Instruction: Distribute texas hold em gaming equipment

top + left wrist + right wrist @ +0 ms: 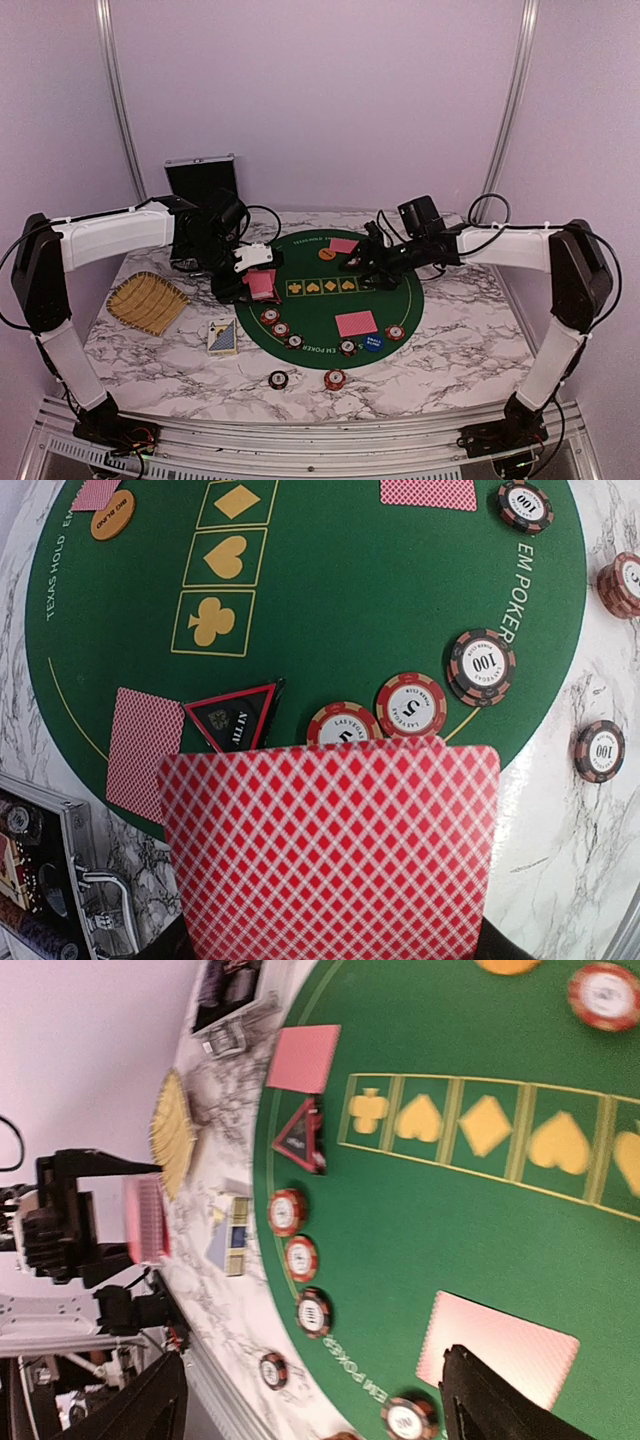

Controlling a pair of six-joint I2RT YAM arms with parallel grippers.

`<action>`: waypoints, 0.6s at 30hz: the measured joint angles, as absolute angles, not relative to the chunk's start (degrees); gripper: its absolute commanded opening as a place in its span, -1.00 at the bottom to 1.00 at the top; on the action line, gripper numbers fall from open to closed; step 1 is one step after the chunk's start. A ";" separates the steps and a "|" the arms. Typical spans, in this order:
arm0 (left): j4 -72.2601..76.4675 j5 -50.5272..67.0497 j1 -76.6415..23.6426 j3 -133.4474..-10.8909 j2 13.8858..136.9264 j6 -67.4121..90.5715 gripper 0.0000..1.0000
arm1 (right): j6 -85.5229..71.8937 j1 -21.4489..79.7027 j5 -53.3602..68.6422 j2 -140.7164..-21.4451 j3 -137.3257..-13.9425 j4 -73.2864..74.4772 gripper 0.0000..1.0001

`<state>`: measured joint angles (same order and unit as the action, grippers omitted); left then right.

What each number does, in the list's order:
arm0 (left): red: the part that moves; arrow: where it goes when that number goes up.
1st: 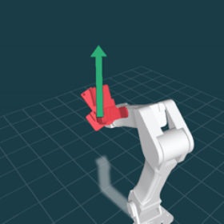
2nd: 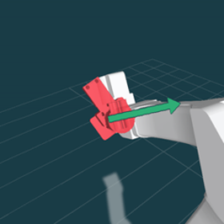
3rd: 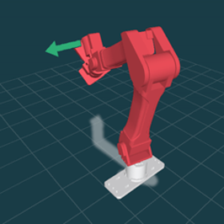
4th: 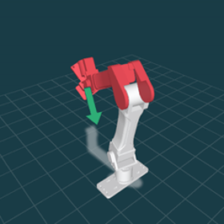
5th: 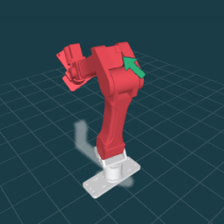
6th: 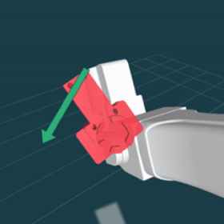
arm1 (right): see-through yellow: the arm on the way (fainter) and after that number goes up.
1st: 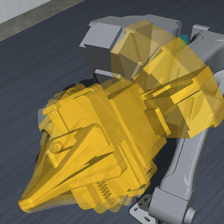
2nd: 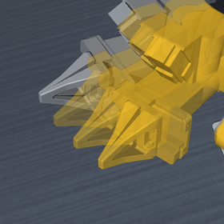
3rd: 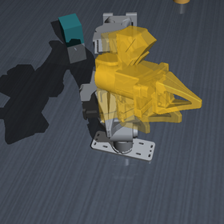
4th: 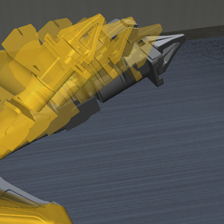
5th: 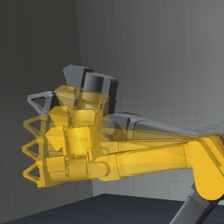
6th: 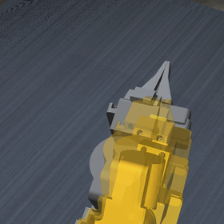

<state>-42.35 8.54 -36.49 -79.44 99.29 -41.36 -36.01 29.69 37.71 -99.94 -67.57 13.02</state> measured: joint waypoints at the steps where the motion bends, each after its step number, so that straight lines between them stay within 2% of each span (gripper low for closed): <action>1: -42.35 8.56 -36.49 -79.44 99.29 -41.36 -1.00 | -37.71 30.76 39.00 -101.25 -68.42 10.31 0.73; 9: -42.37 8.80 -36.49 -79.64 99.29 -41.10 -1.00 | -51.09 37.87 46.94 -112.03 -71.57 -9.32 0.70; 18: -42.39 9.26 -36.49 -79.66 99.29 -40.69 -1.00 | -59.46 40.71 50.35 -117.43 -74.50 -20.62 0.66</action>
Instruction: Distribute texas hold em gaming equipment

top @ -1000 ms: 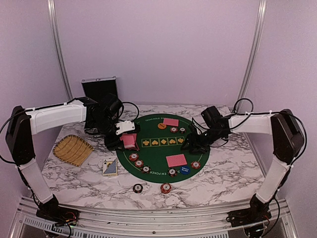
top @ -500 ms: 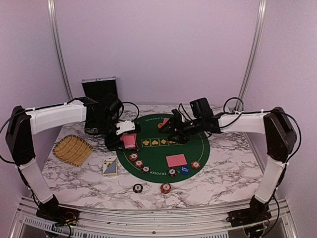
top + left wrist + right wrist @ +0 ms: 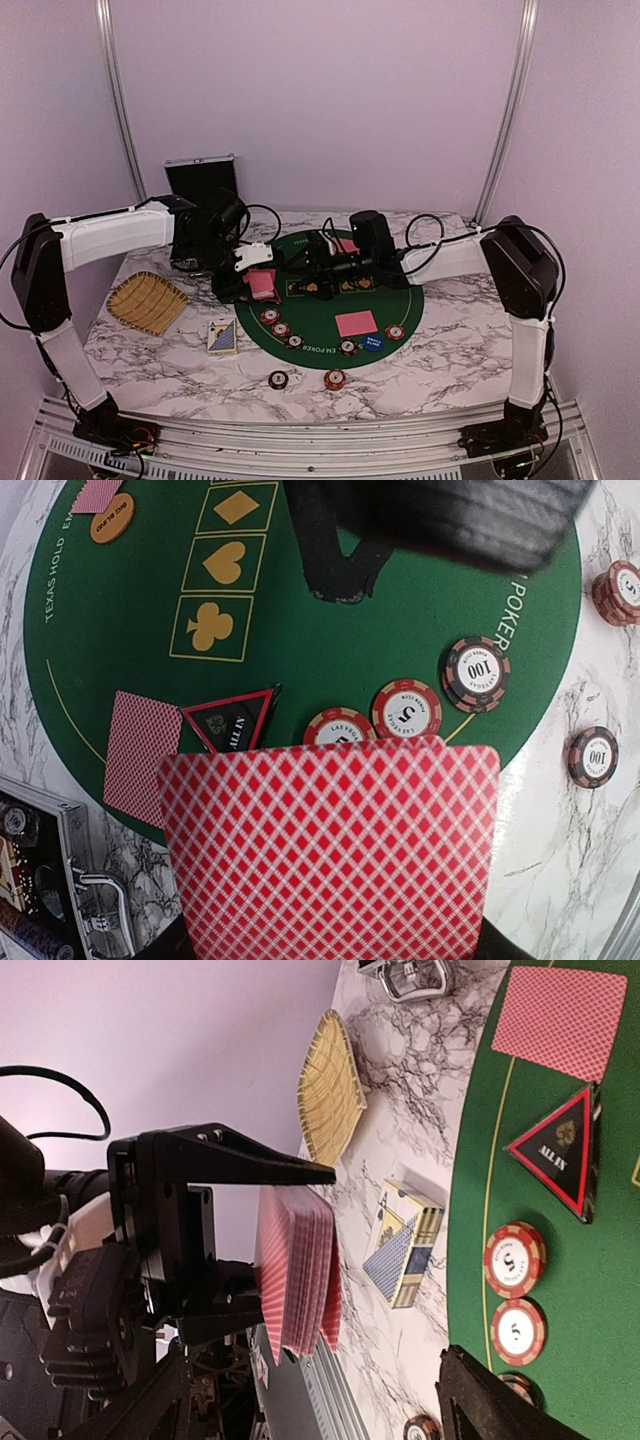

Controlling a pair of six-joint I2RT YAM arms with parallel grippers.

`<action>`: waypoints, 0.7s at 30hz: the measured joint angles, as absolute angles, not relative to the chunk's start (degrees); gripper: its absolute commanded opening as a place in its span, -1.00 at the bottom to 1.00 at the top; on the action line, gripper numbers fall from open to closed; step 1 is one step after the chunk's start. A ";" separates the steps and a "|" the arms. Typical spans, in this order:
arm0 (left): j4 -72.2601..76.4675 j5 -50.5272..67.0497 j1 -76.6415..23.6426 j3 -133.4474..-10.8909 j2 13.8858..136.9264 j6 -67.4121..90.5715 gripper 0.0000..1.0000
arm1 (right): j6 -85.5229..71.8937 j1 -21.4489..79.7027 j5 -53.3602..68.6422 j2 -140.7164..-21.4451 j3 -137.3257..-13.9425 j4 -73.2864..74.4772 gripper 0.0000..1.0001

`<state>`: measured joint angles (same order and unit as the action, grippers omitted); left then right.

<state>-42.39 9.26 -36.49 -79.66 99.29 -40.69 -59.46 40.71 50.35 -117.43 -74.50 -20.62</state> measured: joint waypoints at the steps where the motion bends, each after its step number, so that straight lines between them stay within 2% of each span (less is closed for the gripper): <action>1: -42.39 9.41 -36.49 -79.66 99.29 -40.66 -1.00 | -59.92 40.80 50.54 -117.80 -74.83 -21.37 0.65; 21: -42.87 10.24 -36.45 -80.77 99.29 -39.77 -1.00 | -68.97 44.62 52.38 -128.03 -83.07 -31.99 0.60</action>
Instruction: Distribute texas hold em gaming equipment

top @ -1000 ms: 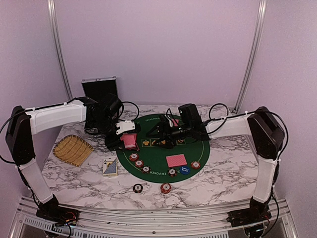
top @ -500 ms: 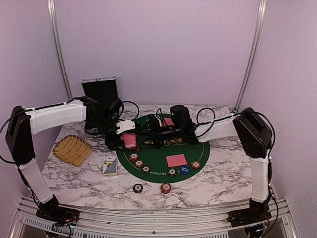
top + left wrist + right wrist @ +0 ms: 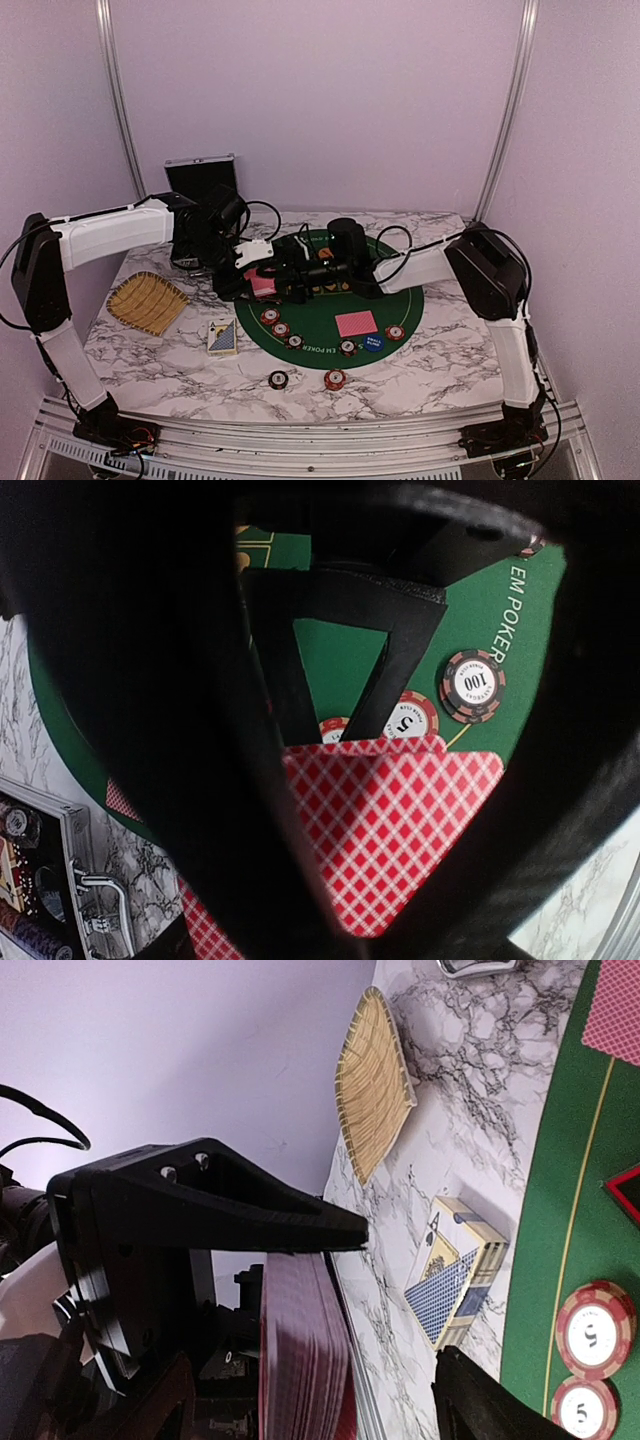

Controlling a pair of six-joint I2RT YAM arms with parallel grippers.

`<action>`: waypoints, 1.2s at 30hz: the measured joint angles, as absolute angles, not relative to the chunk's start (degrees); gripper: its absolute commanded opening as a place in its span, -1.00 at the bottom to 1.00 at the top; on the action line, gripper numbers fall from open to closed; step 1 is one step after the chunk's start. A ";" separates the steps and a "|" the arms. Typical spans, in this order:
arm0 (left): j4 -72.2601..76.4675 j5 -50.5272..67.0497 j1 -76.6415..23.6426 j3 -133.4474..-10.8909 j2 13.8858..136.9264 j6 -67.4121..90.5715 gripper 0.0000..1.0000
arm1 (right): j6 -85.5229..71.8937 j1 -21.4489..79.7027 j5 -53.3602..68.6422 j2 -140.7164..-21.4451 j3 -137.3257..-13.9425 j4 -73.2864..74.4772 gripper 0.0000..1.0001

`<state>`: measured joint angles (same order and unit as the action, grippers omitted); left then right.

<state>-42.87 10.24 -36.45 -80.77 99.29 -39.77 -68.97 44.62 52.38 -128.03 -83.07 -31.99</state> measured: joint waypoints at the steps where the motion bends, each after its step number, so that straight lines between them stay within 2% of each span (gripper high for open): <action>1: -42.89 10.24 -36.45 -80.77 99.31 -39.77 -1.00 | -69.12 44.75 52.49 -128.49 -83.64 -32.08 0.61; 12: -42.92 10.46 -36.45 -80.84 99.31 -39.77 -1.00 | -71.20 46.63 53.06 -133.38 -89.91 -32.60 0.60; 24: -42.92 10.44 -36.45 -80.84 99.31 -39.77 -1.00 | -71.94 46.74 52.34 -135.02 -90.41 -31.29 0.46; 31: -43.09 10.41 -36.45 -80.84 99.31 -39.81 -1.00 | -71.02 46.37 51.92 -134.89 -90.37 -31.24 0.23; 36: -43.18 10.44 -36.45 -80.84 99.31 -39.81 -1.00 | -70.11 46.11 51.90 -133.40 -89.01 -30.87 0.16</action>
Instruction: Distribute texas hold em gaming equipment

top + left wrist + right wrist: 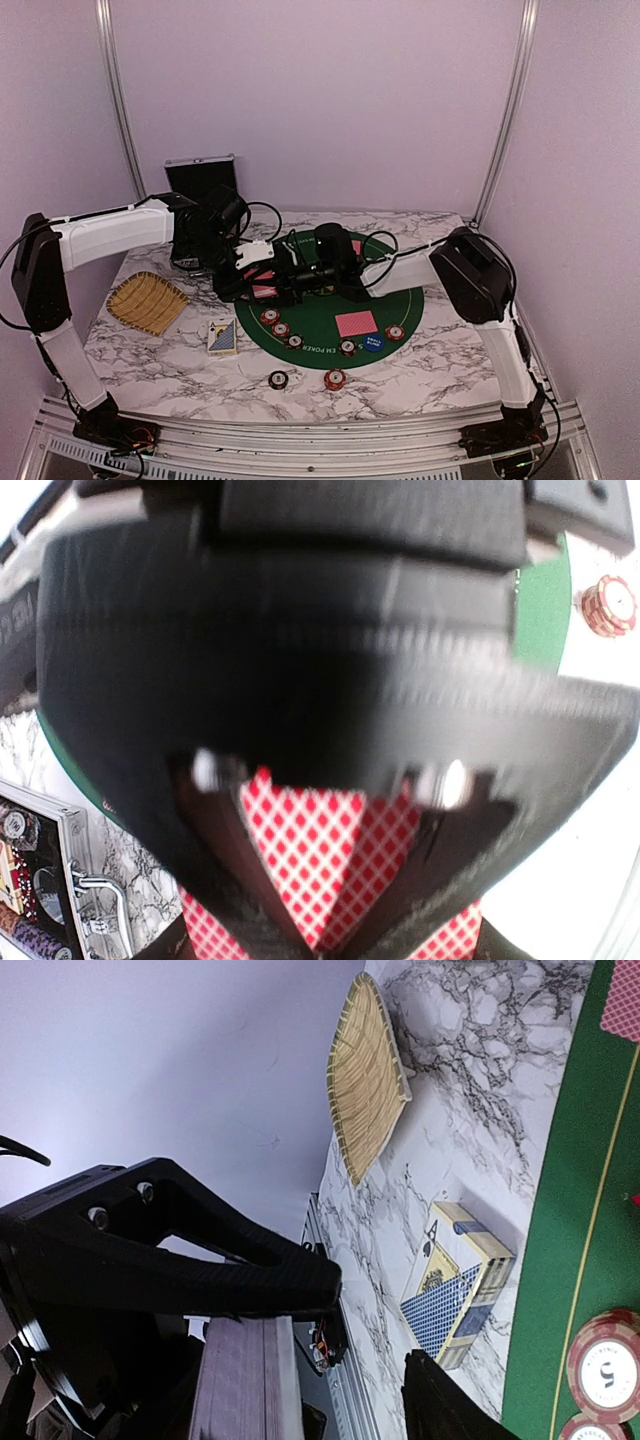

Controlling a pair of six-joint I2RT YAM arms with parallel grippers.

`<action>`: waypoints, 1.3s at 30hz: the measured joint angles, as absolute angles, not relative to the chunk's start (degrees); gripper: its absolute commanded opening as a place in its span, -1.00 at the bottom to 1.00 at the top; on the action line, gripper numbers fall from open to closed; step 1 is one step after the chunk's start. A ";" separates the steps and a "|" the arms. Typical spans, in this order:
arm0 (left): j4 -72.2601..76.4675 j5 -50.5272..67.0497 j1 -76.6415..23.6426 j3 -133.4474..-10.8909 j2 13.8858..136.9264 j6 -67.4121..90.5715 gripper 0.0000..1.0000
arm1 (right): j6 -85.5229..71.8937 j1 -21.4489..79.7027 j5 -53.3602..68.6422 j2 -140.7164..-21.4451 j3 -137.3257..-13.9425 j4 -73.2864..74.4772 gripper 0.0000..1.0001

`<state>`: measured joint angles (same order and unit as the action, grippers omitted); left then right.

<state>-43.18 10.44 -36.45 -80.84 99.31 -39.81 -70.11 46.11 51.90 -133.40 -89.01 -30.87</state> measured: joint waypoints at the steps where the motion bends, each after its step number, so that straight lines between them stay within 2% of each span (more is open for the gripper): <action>1: -43.24 10.41 -36.45 -80.84 99.31 -39.81 -1.00 | -69.93 46.00 51.83 -133.08 -88.53 -30.83 0.14; 9: -43.42 10.41 -36.45 -80.84 99.31 -39.83 -1.00 | -68.44 45.04 51.75 -130.89 -86.19 -29.91 0.10; 13: -43.59 10.41 -36.45 -80.84 99.31 -39.83 -1.00 | -68.12 44.95 51.75 -130.45 -85.95 -29.30 0.24; 17: -43.59 10.41 -36.45 -80.84 99.31 -39.83 -1.00 | -67.59 44.71 51.77 -130.15 -85.54 -28.80 0.26; 26: -43.57 10.37 -36.45 -80.84 99.31 -39.83 -1.00 | -67.37 43.18 52.01 -126.04 -80.68 -28.69 0.01; 34: -43.57 10.17 -36.45 -80.84 99.31 -39.86 -1.00 | -66.85 41.91 52.16 -124.22 -78.98 -28.62 -0.32; 39: -43.59 10.00 -36.45 -80.84 99.31 -39.86 -1.00 | -66.61 41.82 52.27 -122.87 -78.32 -28.60 -0.40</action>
<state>-43.59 10.00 -36.45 -80.84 99.31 -39.86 -66.61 41.82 52.27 -122.87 -78.32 -28.60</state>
